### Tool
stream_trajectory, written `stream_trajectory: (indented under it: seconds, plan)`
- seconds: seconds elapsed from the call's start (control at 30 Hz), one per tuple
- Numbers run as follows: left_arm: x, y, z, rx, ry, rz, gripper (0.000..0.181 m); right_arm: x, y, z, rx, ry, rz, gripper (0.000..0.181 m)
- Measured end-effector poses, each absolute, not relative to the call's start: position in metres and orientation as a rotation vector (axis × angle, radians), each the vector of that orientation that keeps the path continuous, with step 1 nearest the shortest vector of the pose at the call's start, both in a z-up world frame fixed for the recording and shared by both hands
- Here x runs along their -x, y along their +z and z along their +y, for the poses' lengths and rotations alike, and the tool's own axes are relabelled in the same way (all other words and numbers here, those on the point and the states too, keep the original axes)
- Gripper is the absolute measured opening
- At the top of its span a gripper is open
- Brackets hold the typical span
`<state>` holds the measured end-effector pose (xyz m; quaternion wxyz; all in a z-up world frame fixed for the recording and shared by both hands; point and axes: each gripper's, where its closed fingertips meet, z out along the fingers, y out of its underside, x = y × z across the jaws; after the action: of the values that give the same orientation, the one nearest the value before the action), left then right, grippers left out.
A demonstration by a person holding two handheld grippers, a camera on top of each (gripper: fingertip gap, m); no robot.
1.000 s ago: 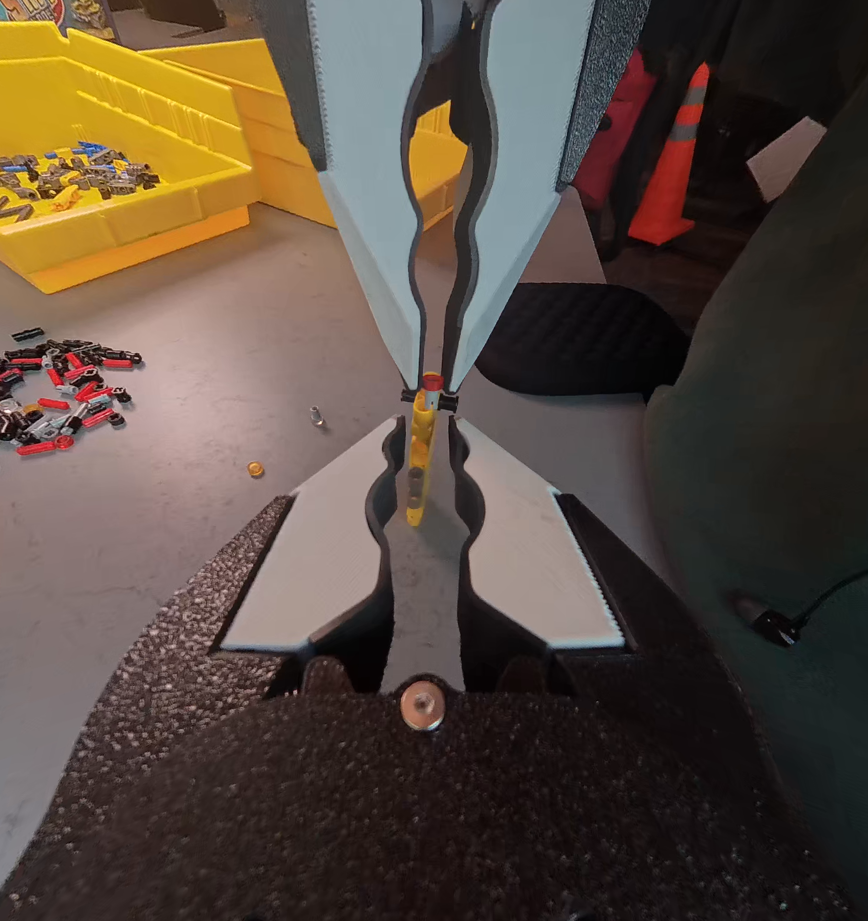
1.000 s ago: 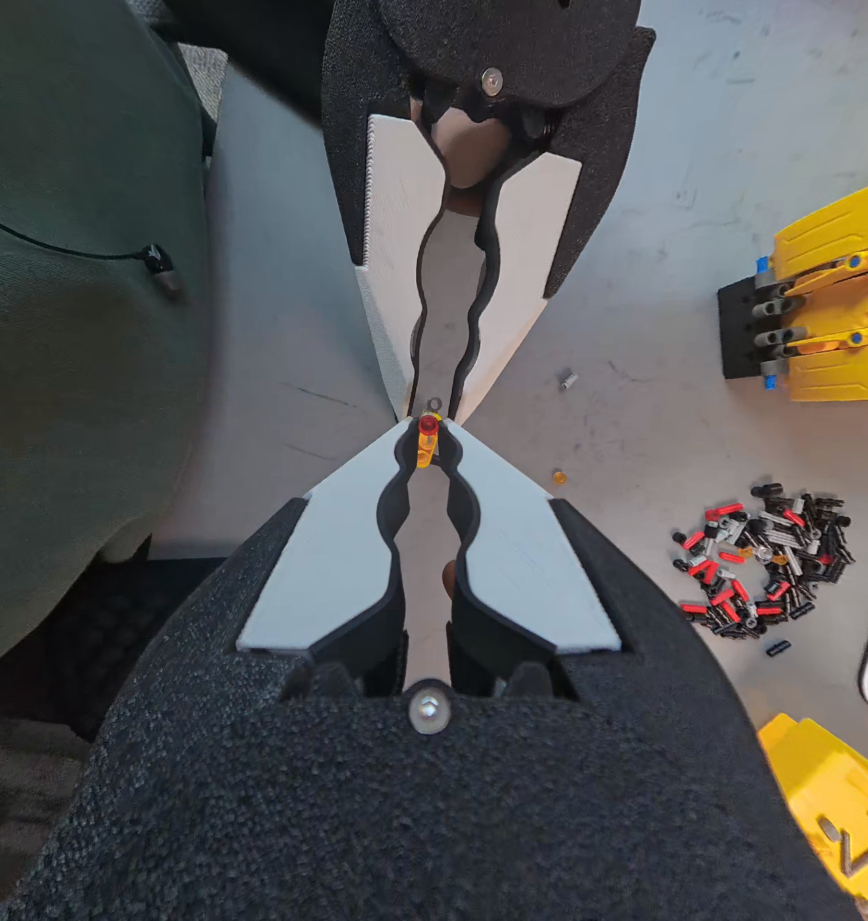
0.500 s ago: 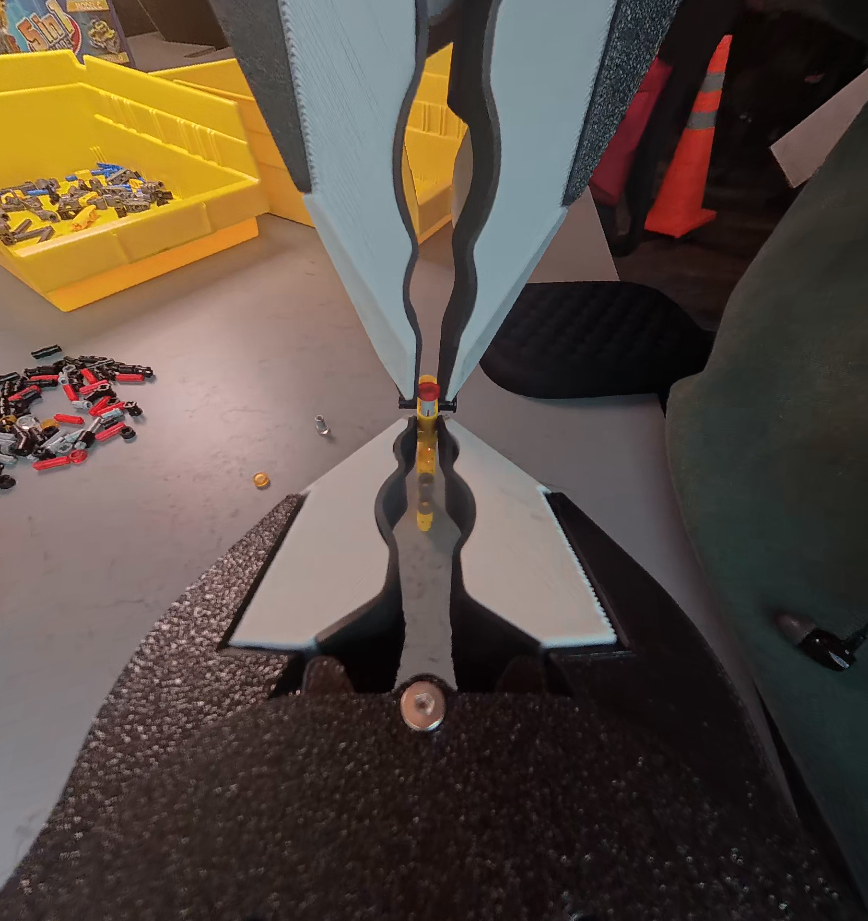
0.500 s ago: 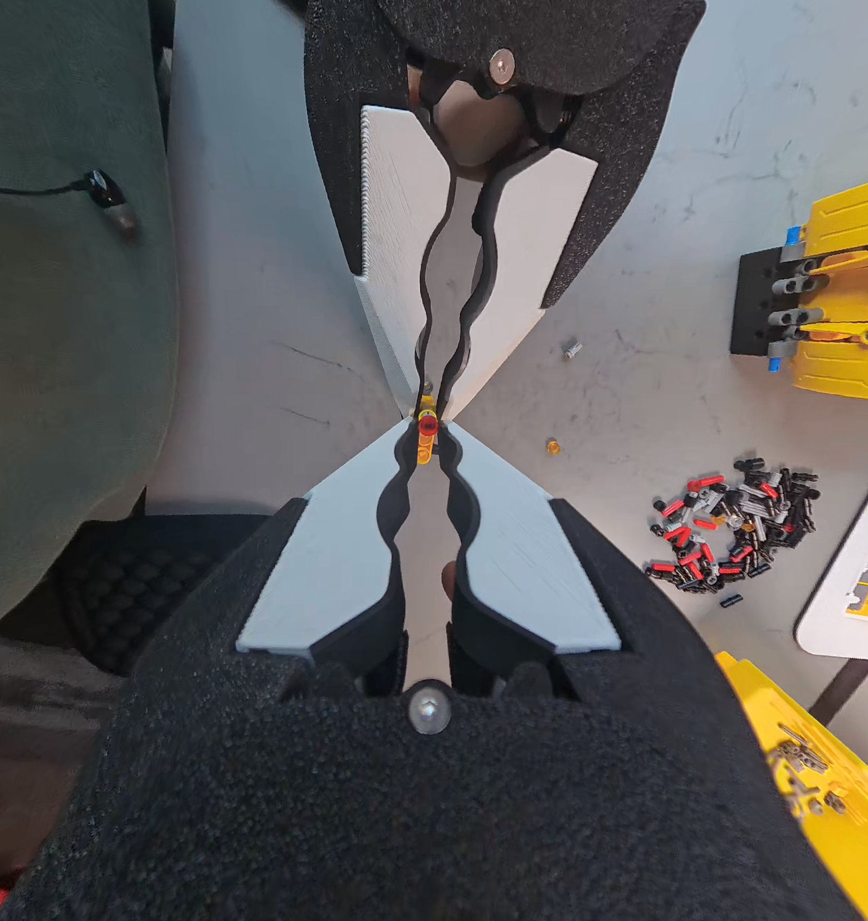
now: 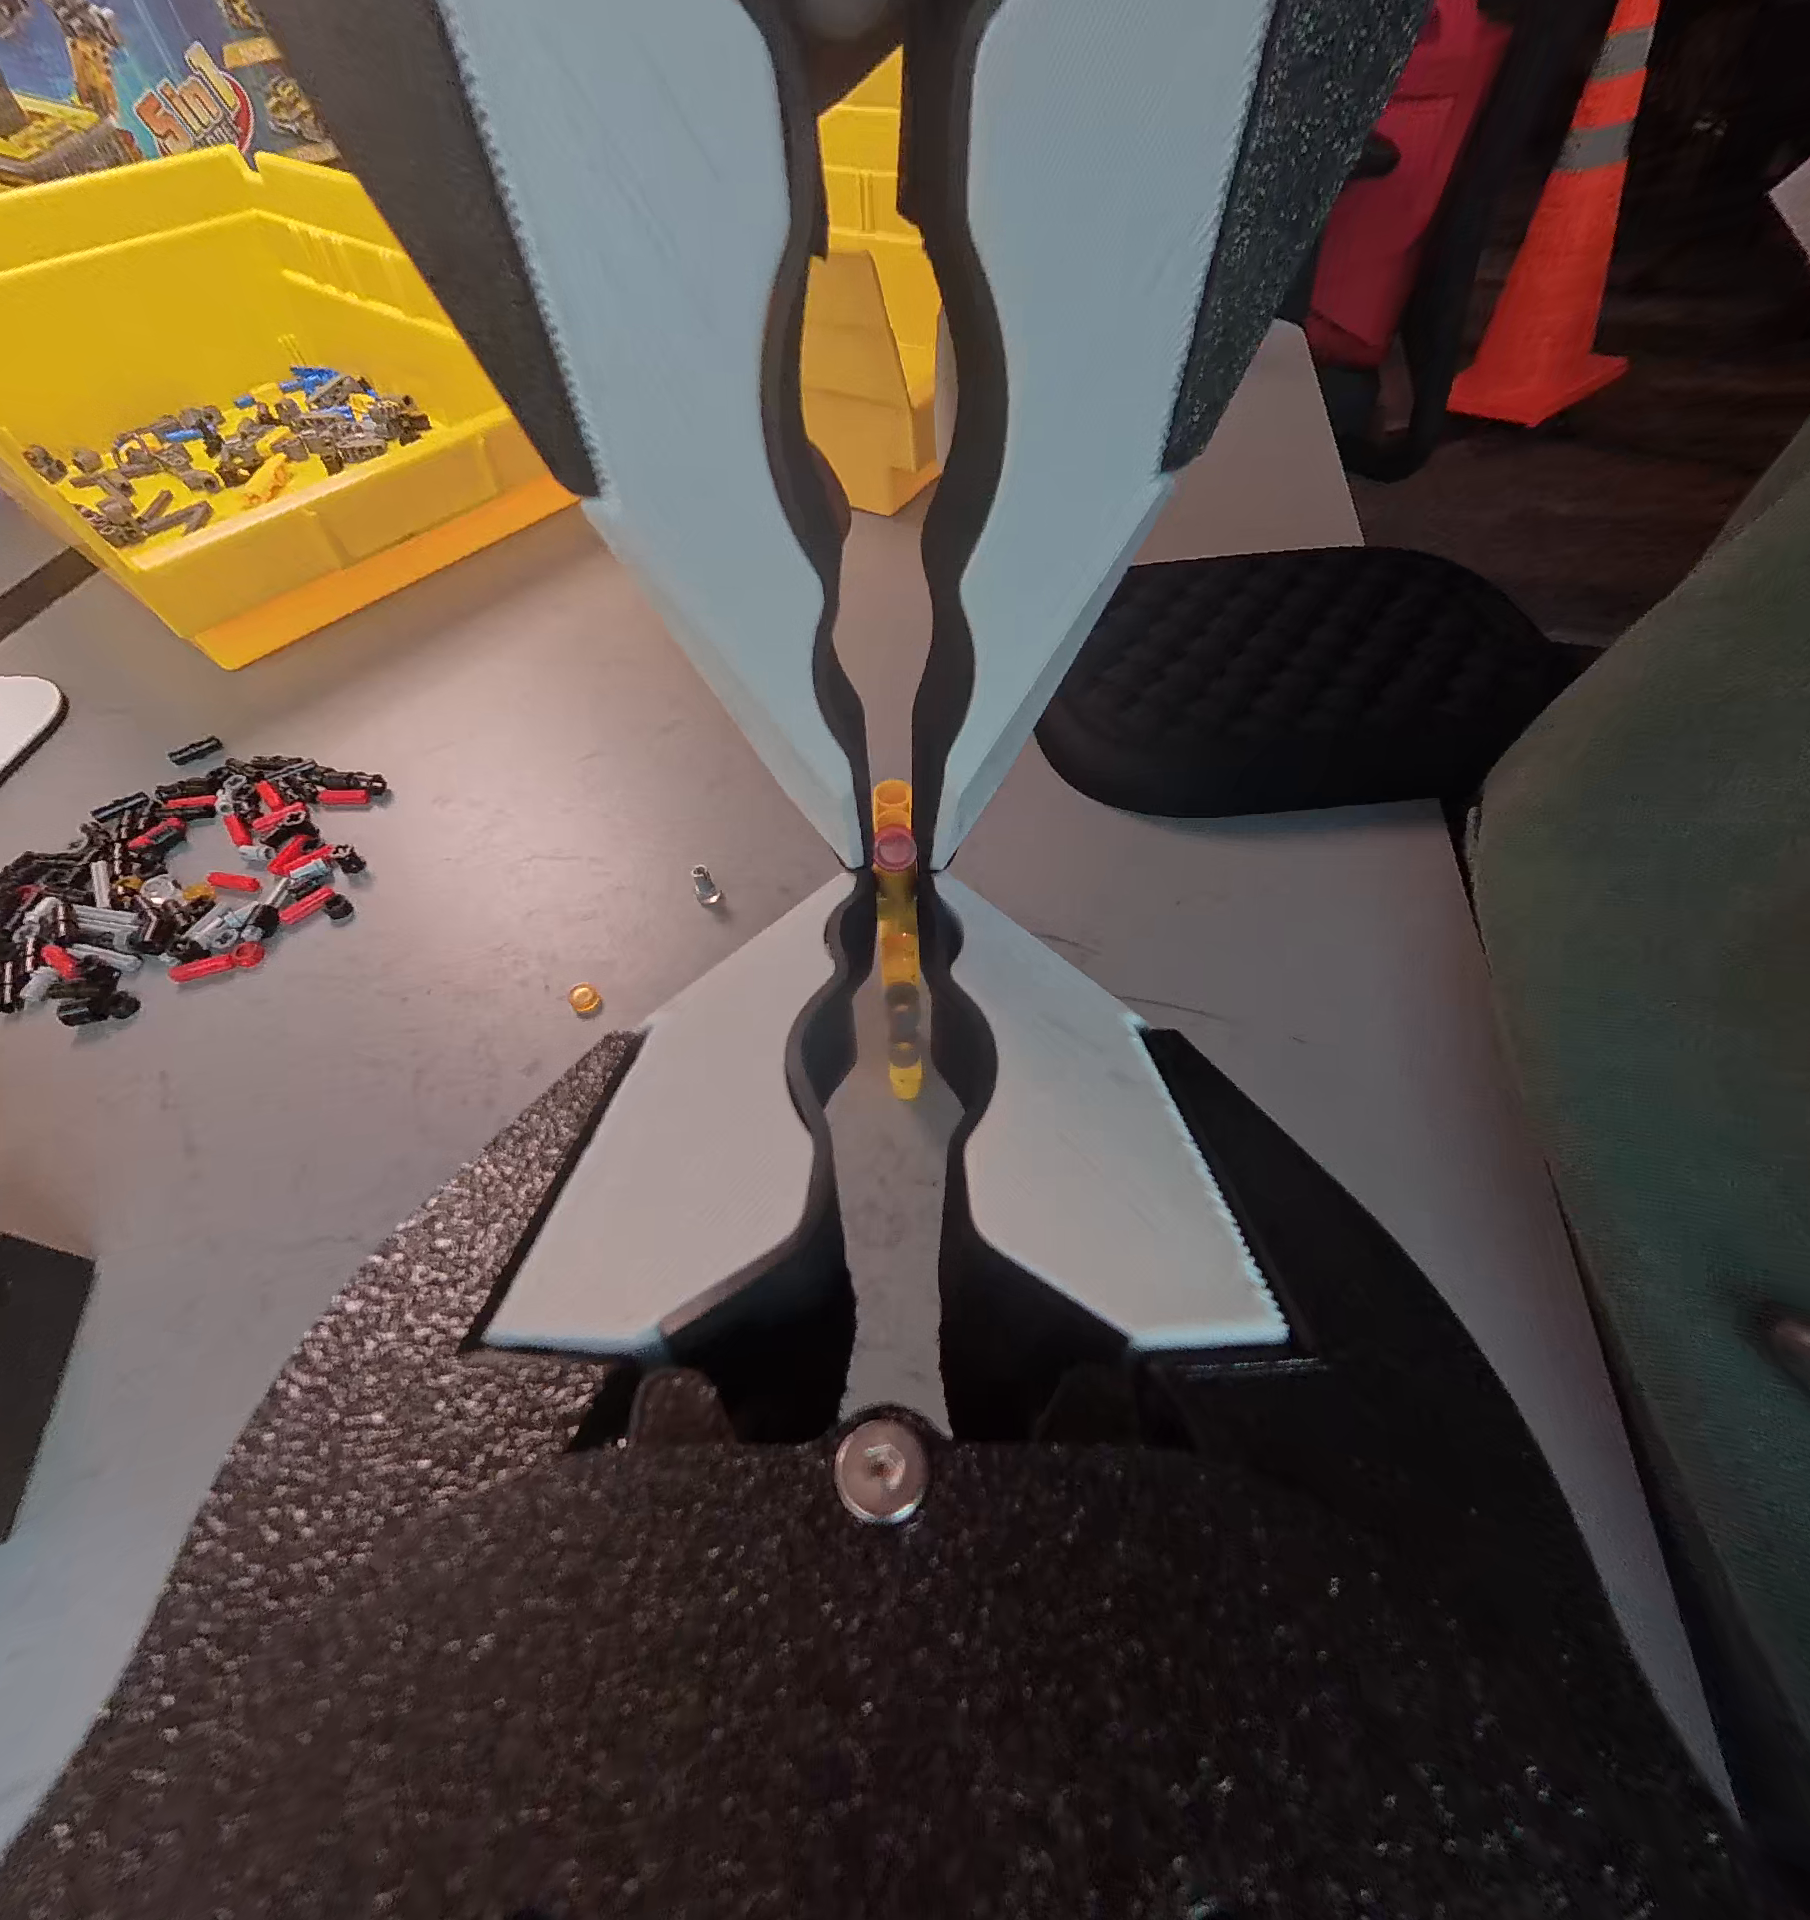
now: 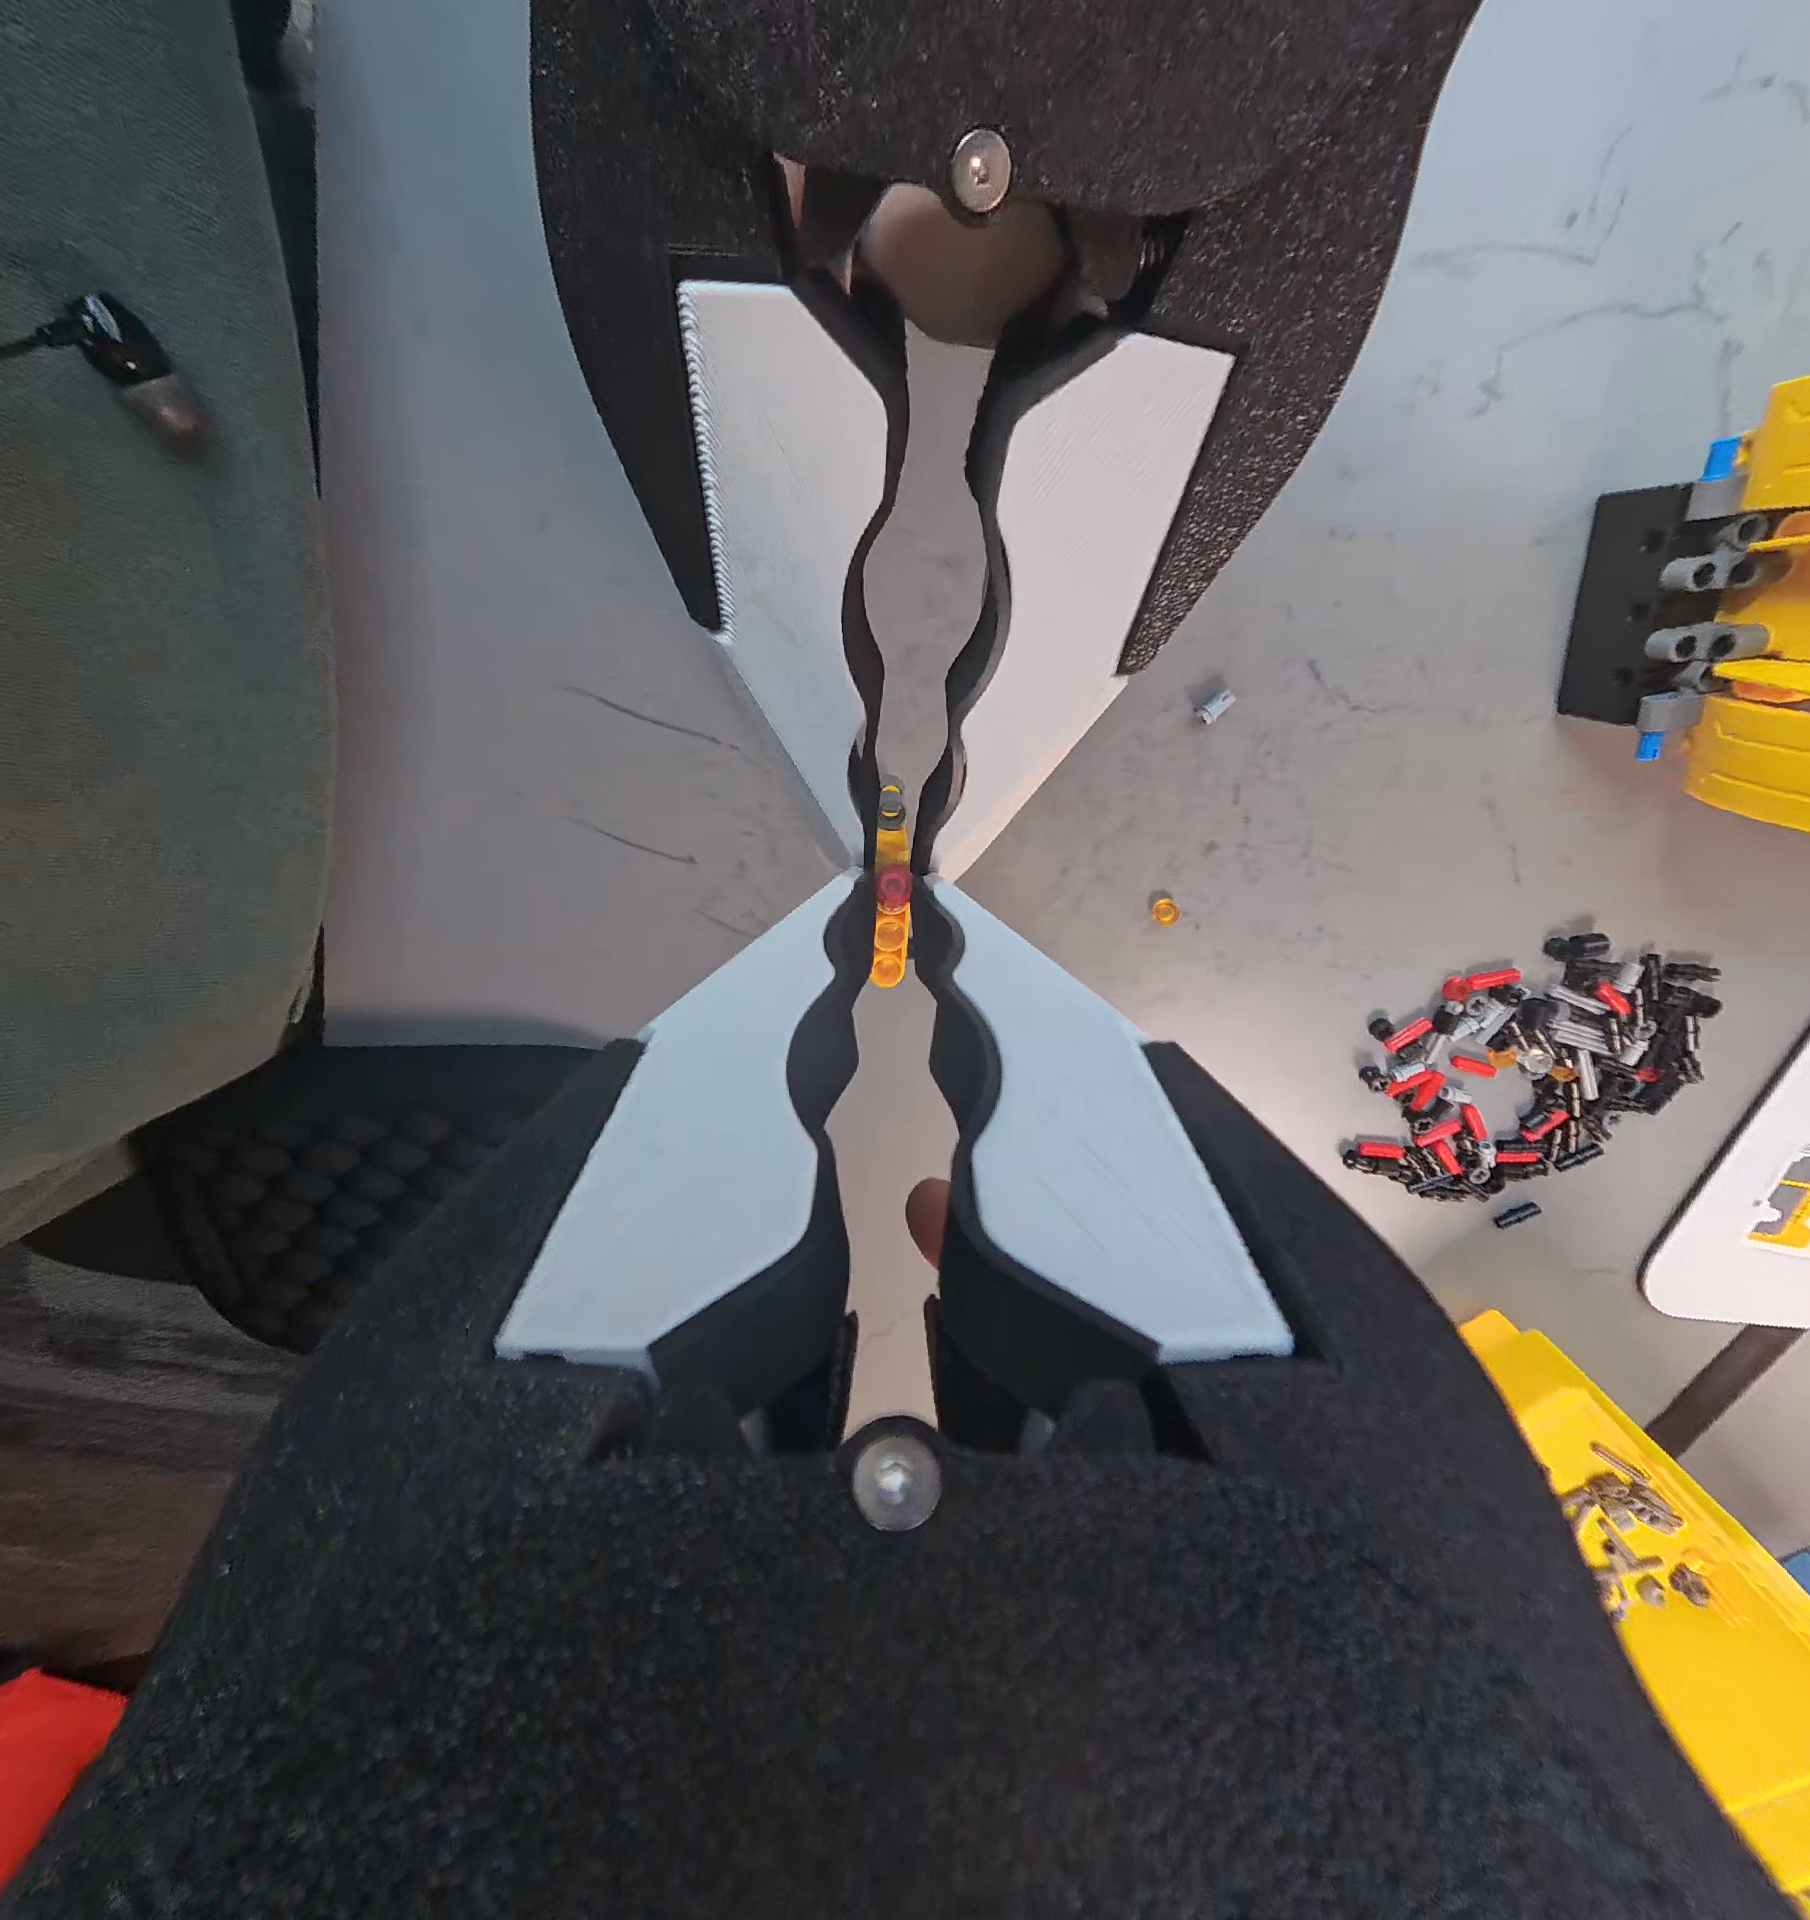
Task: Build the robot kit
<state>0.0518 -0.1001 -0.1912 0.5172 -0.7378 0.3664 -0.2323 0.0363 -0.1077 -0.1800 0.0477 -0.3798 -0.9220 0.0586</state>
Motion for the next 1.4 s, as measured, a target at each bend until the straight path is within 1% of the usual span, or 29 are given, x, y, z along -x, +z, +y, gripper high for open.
stream_trajectory:
  seconds: [0.03, 0.17, 0.33, 0.43, 0.53, 0.8, 1.4]
  plan:
    - [-0.053, -0.191, -0.101, 1.771, -0.564, 0.881, 0.007, -0.037, -0.180, -0.108, 1.163, 0.194, -2.807, 0.006]
    - [-0.050, -0.191, -0.100, 1.776, -0.554, 0.871, 0.007, -0.039, -0.178, -0.104, 1.258, 0.305, -2.743, 0.006]
    - [-0.048, -0.191, -0.099, 1.786, -0.565, 0.850, 0.007, -0.037, -0.177, -0.103, 1.430, 0.684, -2.509, 0.006]
    - [-0.049, -0.191, -0.098, 1.790, -0.565, 0.844, 0.007, -0.037, -0.176, -0.102, 1.430, 0.756, -2.424, 0.006]
    - [-0.050, -0.191, -0.098, 1.790, -0.563, 0.843, 0.007, -0.038, -0.177, -0.103, 1.380, 0.684, -2.463, 0.006]
    - [-0.049, -0.191, -0.098, 1.795, -0.524, 0.843, 0.007, -0.041, -0.180, -0.100, 1.204, 0.304, -2.698, 0.006]
    - [-0.052, -0.191, -0.099, 1.815, -0.524, 0.845, 0.007, -0.045, -0.174, -0.097, 1.203, 0.179, -2.776, 0.007]
